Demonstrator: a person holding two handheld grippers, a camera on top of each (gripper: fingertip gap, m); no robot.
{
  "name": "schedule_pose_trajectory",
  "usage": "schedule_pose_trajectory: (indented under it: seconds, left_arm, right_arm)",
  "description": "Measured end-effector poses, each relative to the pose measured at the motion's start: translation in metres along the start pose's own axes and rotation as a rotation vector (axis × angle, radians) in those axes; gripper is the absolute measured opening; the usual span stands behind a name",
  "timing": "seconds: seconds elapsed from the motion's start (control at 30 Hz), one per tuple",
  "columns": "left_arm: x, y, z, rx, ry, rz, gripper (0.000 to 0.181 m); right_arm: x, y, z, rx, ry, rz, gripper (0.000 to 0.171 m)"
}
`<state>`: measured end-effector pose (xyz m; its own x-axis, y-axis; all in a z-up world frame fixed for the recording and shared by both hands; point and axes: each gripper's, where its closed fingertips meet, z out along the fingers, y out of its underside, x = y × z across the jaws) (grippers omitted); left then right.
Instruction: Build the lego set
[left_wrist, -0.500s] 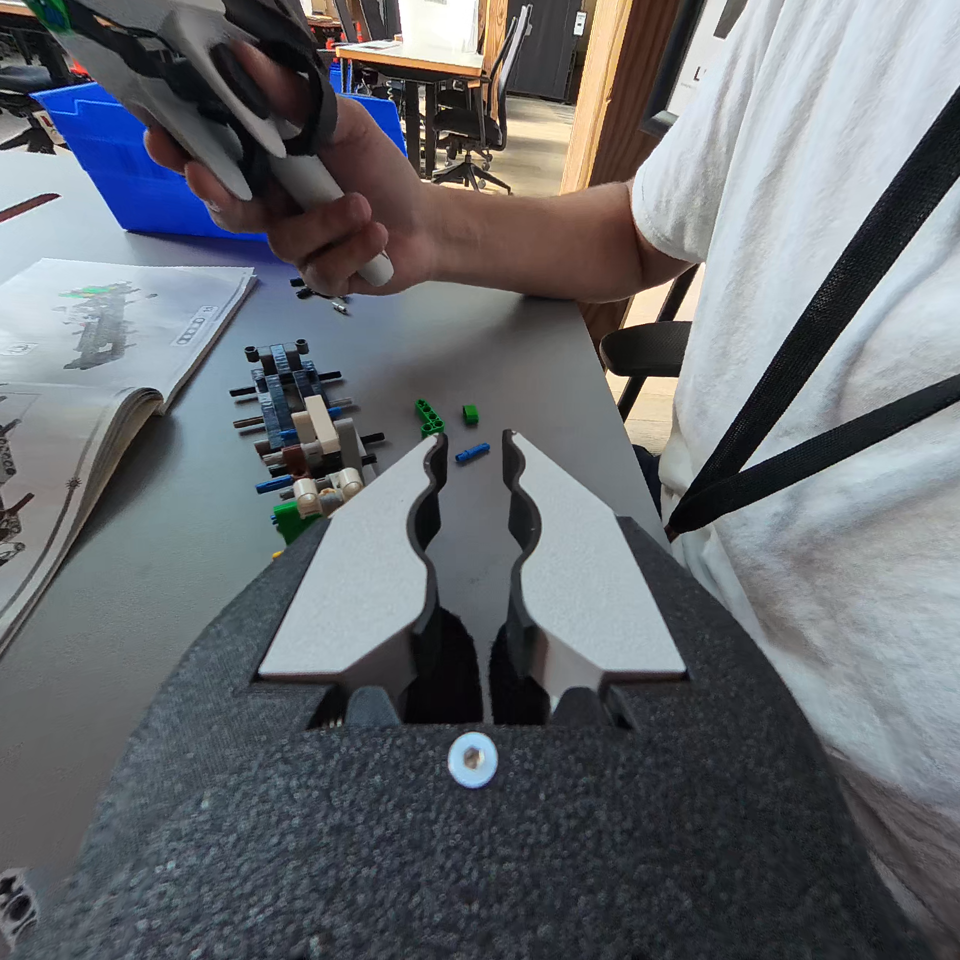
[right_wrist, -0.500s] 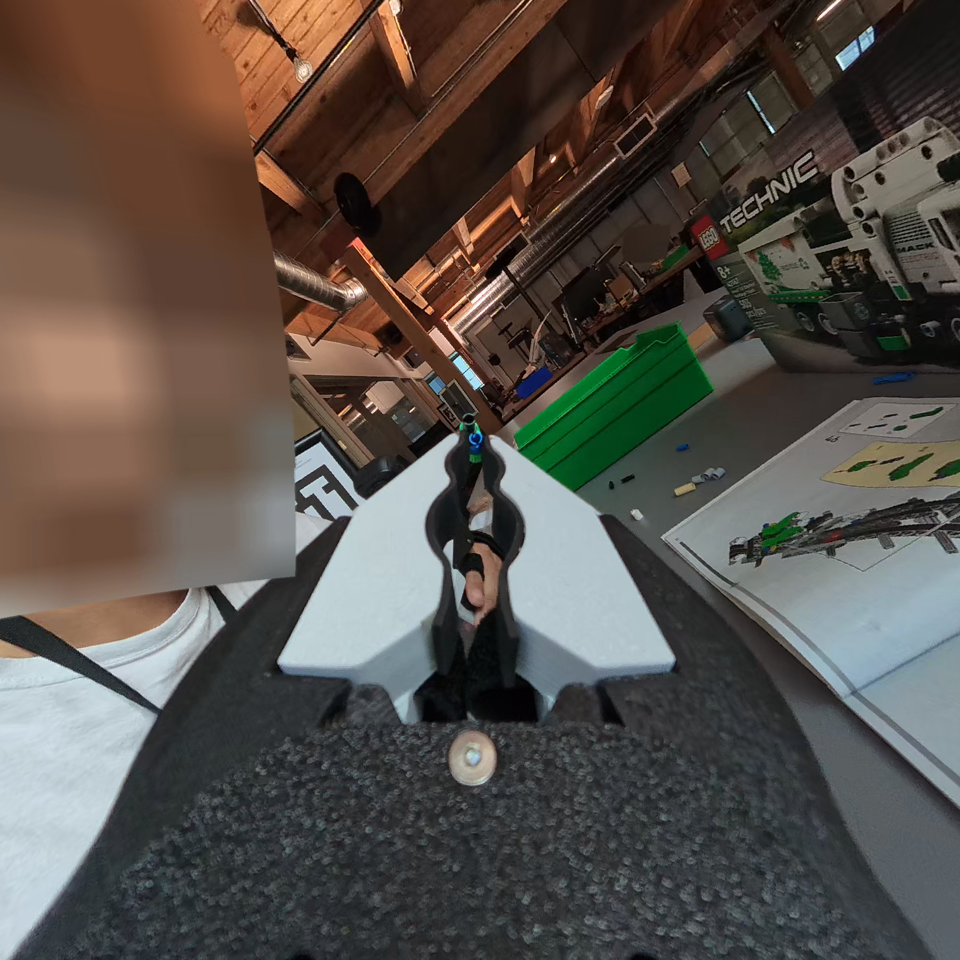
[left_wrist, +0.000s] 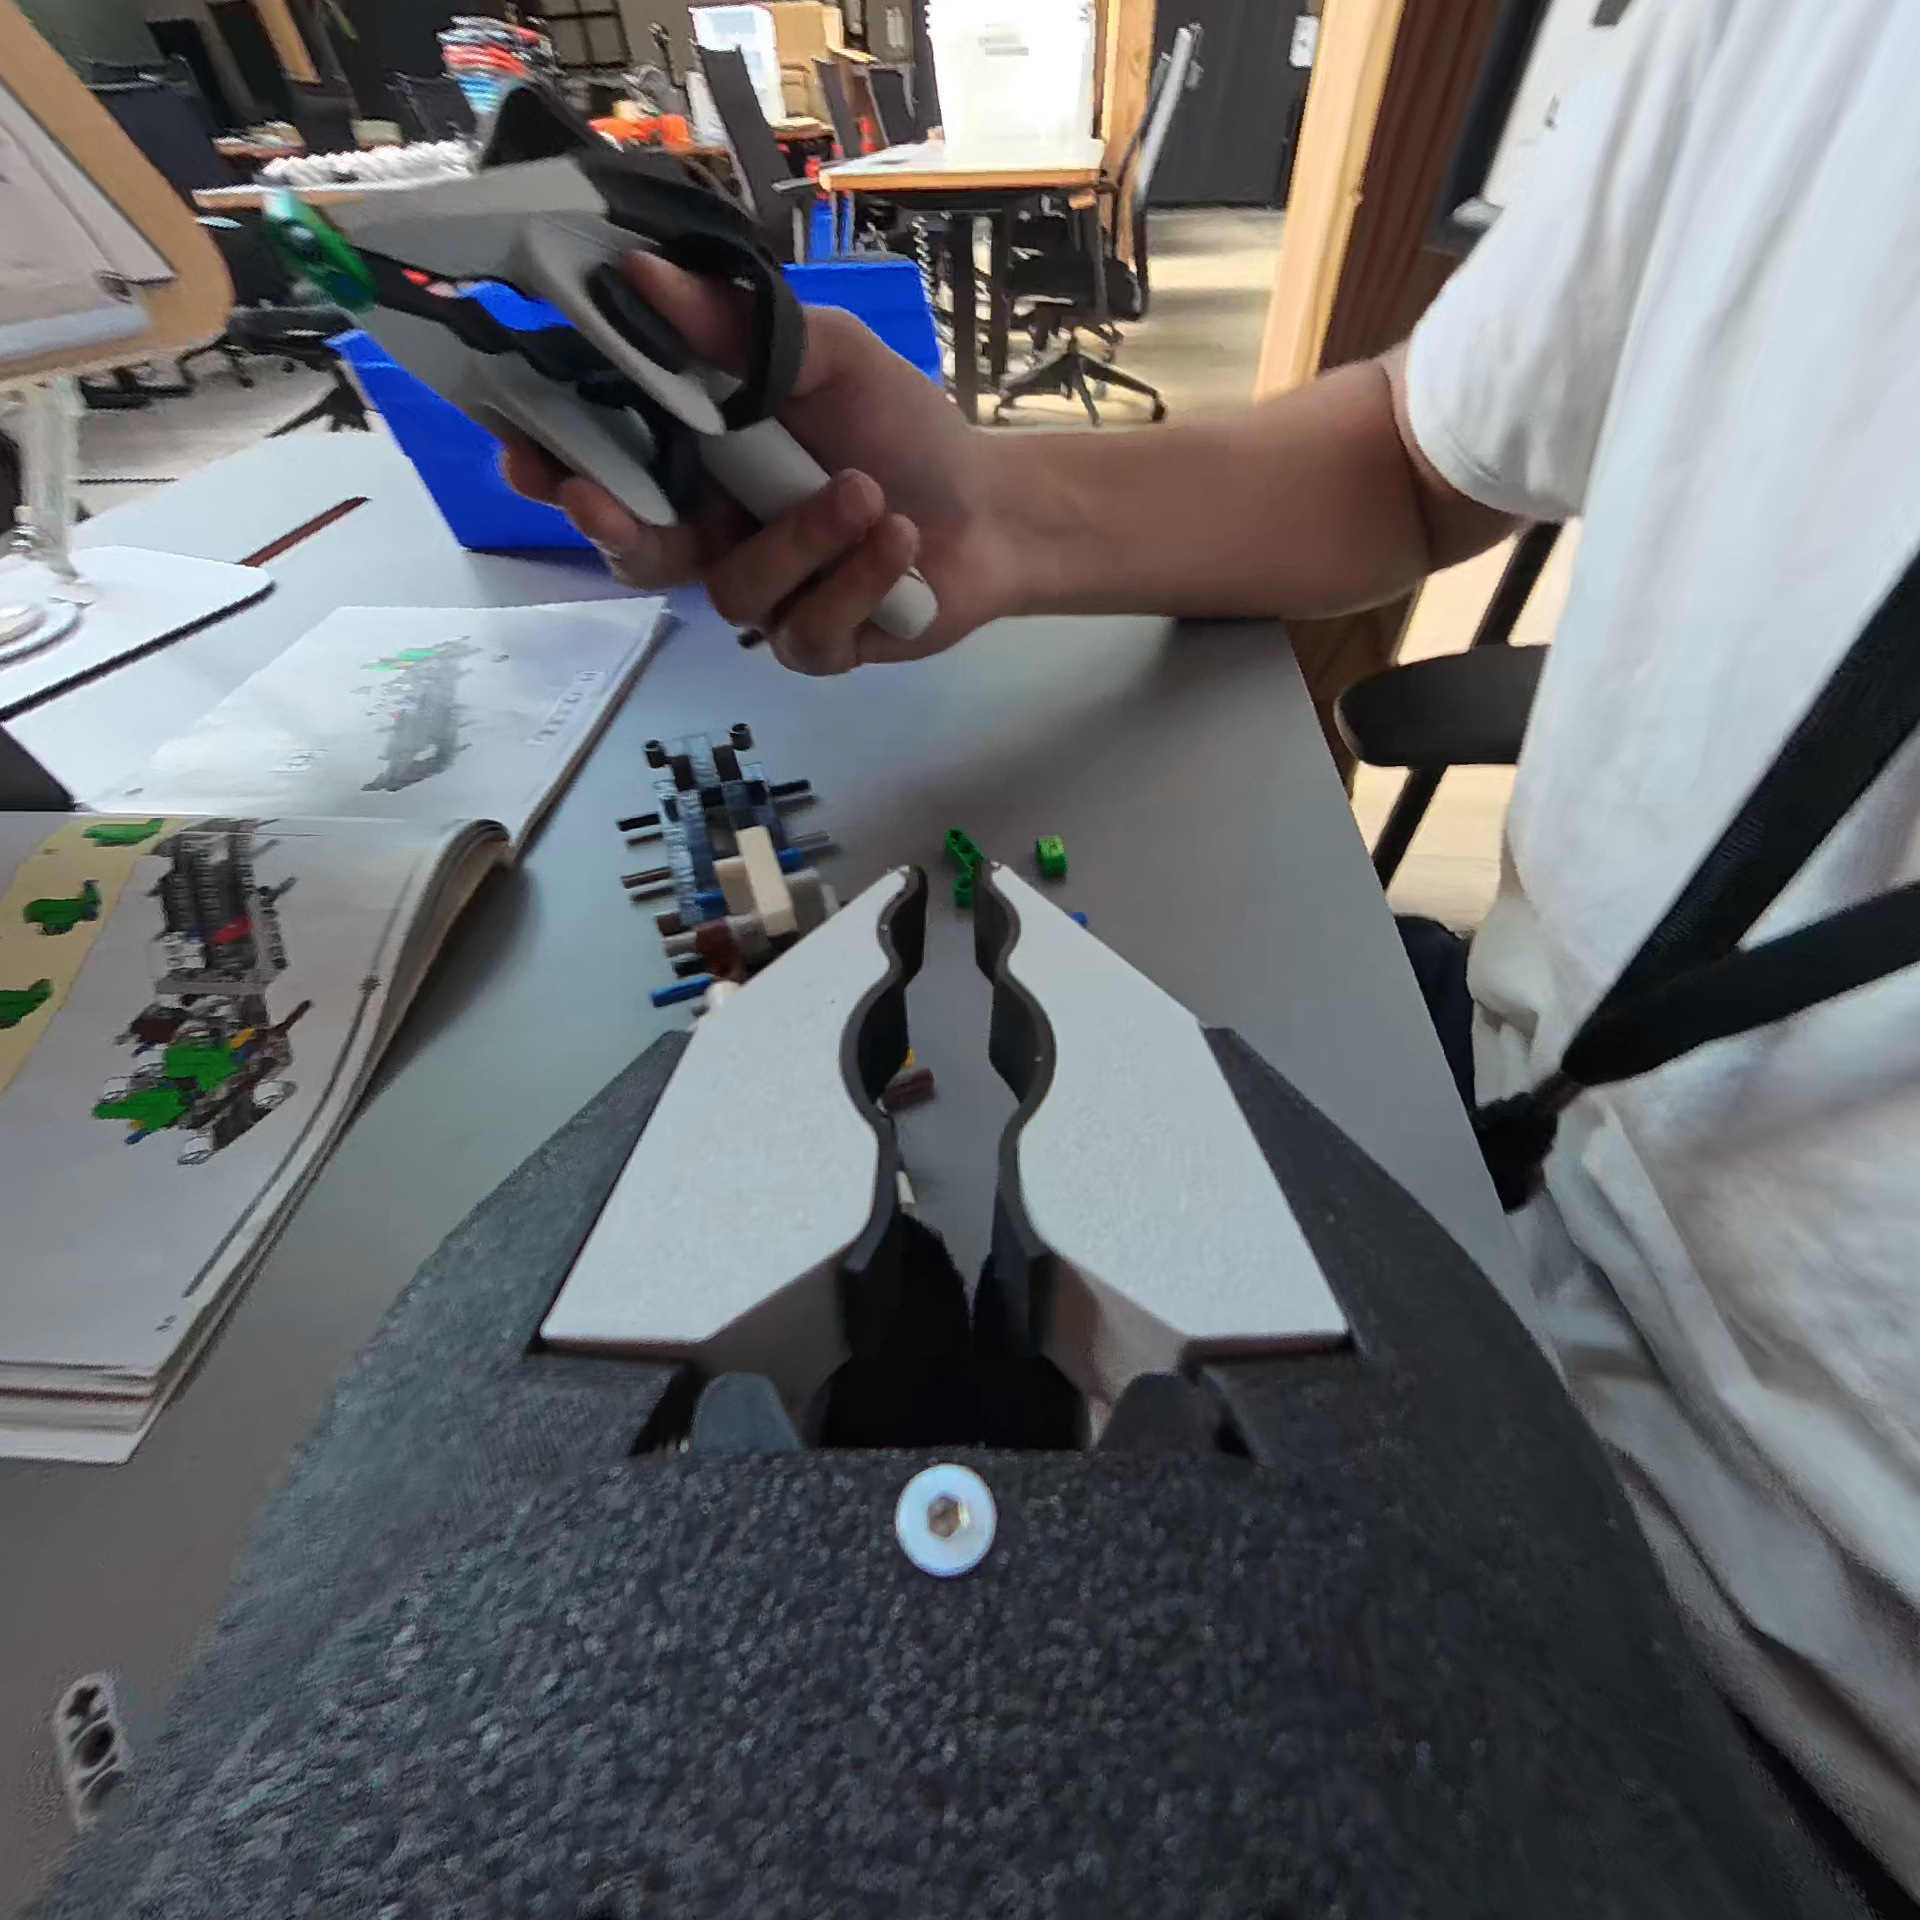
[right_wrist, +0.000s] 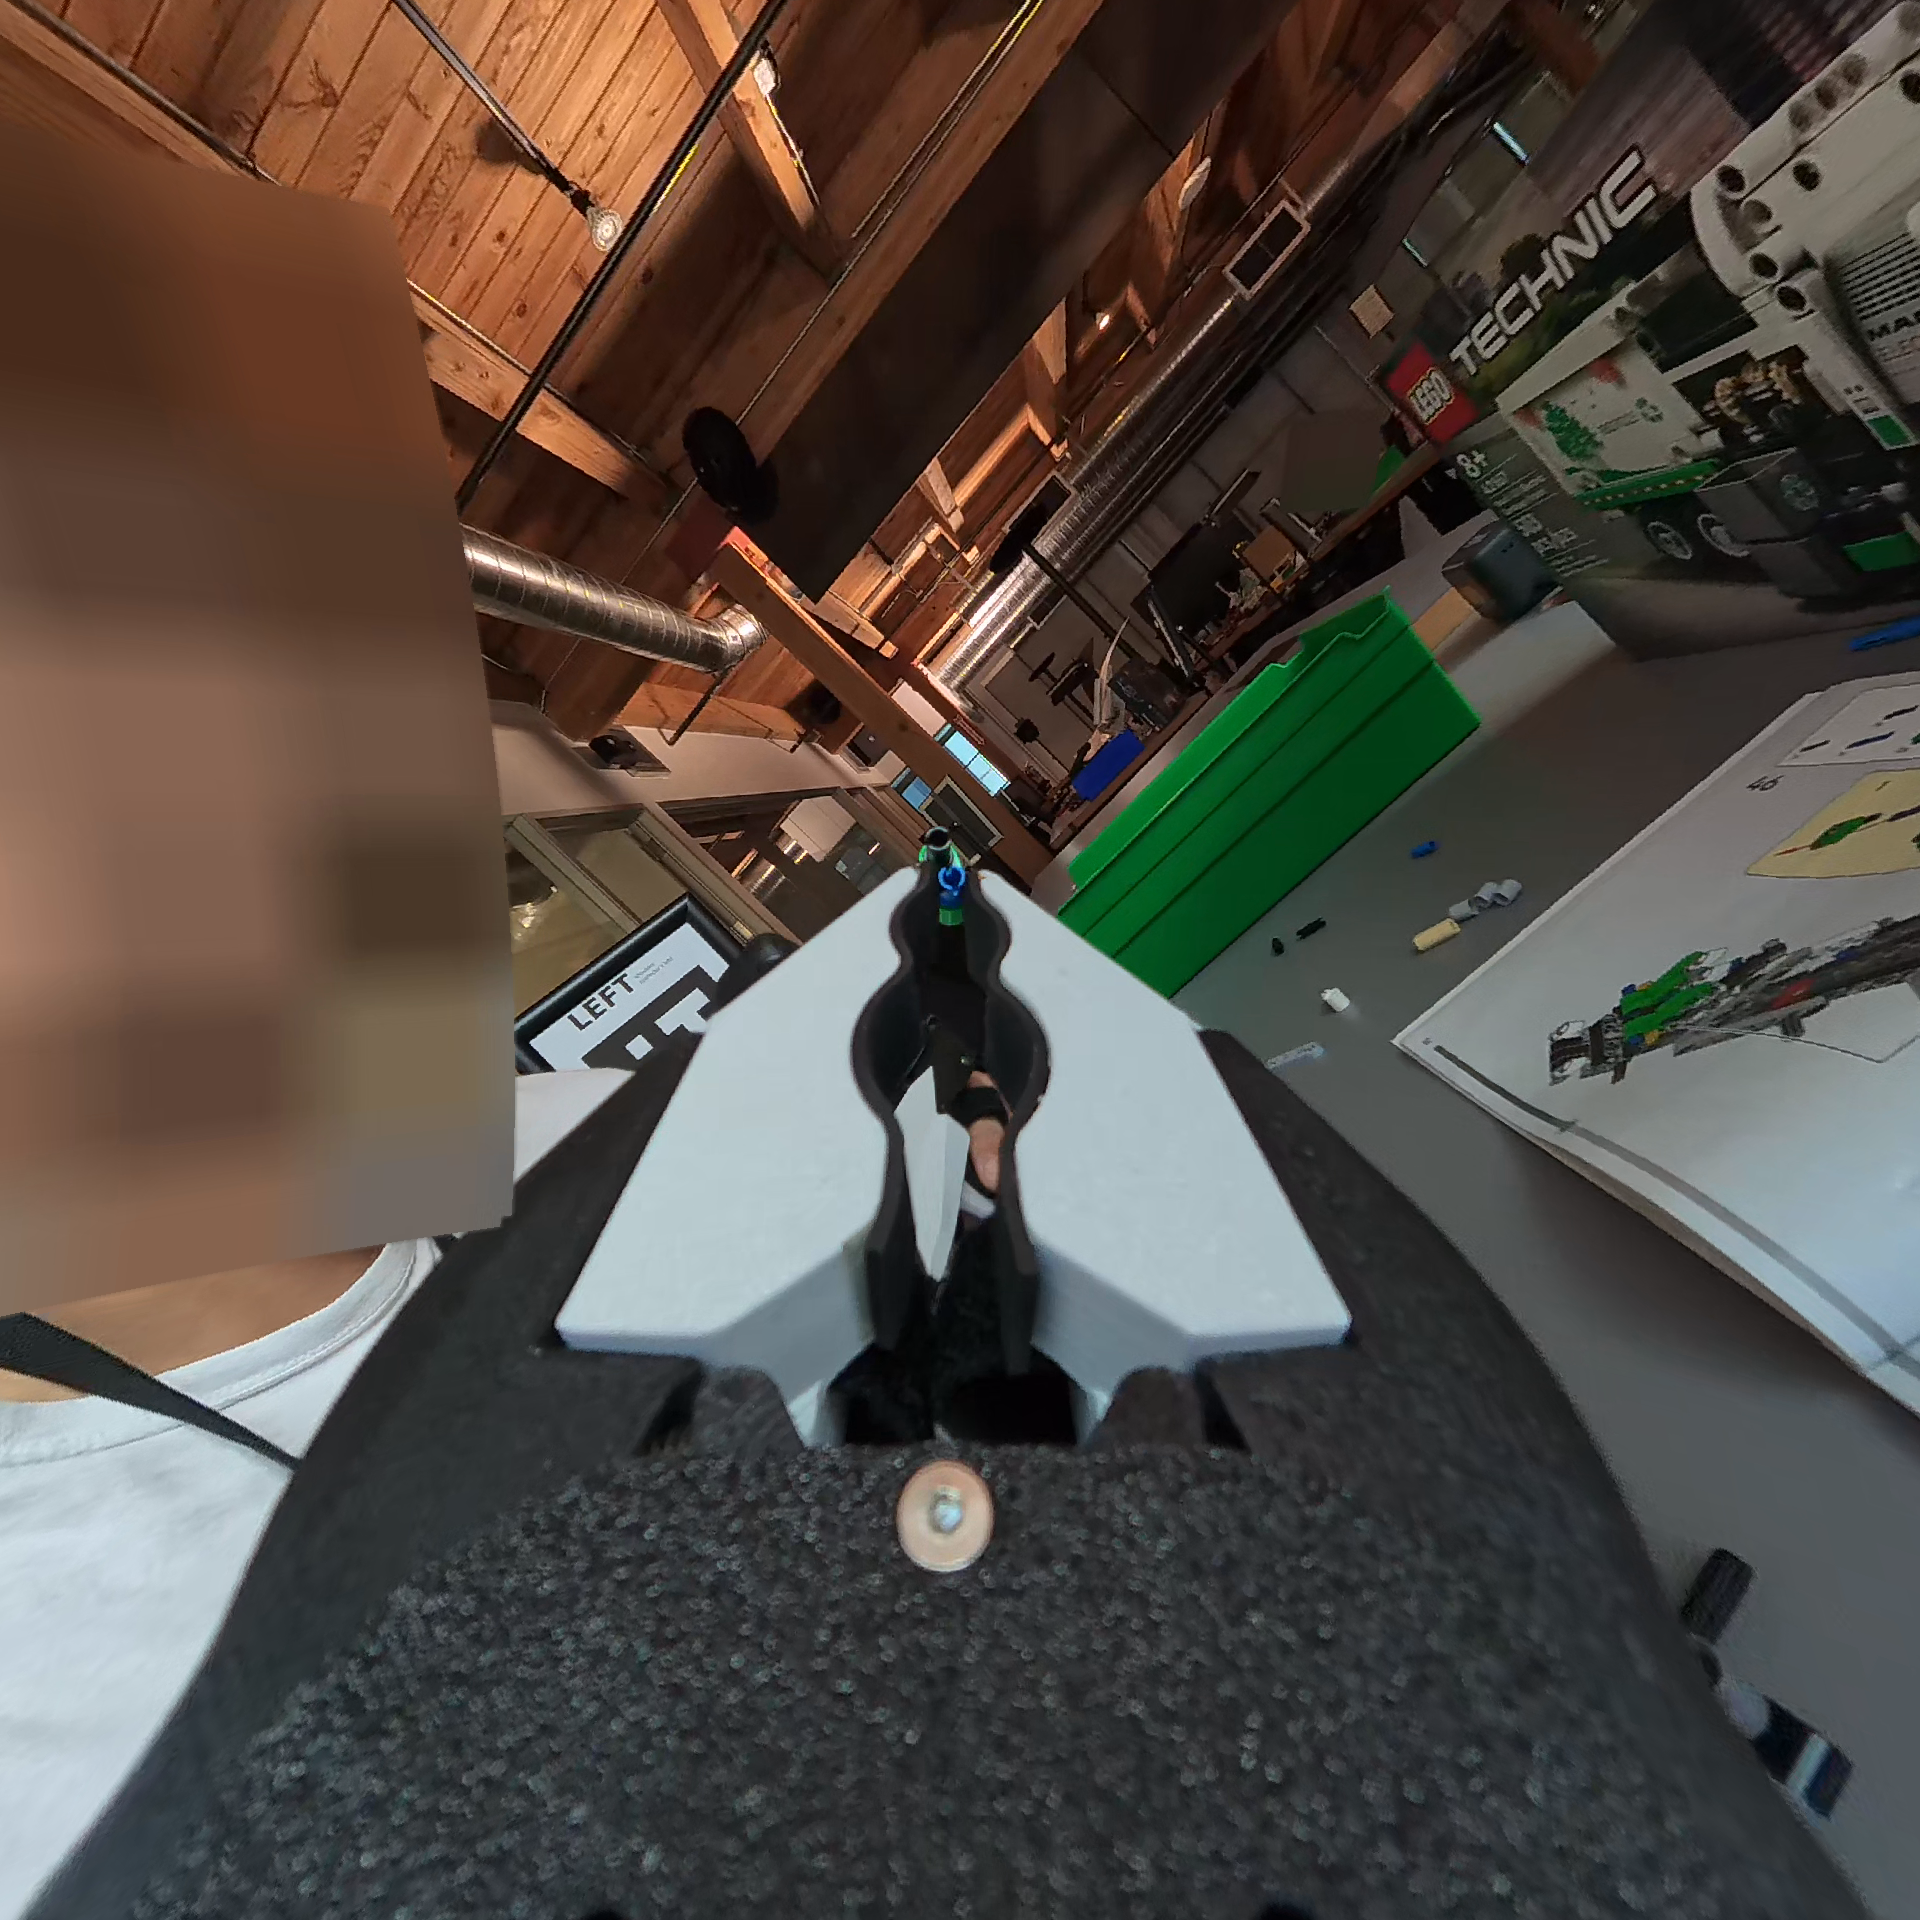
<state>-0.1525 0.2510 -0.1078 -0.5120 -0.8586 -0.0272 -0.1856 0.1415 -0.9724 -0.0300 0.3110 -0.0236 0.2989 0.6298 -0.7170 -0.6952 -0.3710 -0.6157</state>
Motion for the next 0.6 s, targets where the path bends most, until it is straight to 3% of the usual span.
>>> schedule_pose_trajectory:
  seconds: [0.17,0.27,0.6]
  left_arm:
    - [-0.044,-0.062,-0.015,0.183,-0.198,-0.218,0.014]
    - [-0.056,-0.091,-0.025,0.271,-0.306,-0.208,0.014]
    - [-0.025,-0.104,-0.015,0.259,-0.330,-0.138,0.015]
  right_arm:
    - [-0.018,0.022,0.021,-0.030,-0.020,-0.040,0.002]
    - [-0.039,0.039,0.036,-0.059,-0.061,-0.070,0.002]
    - [-0.071,0.070,0.050,-0.096,-0.138,-0.094,0.002]
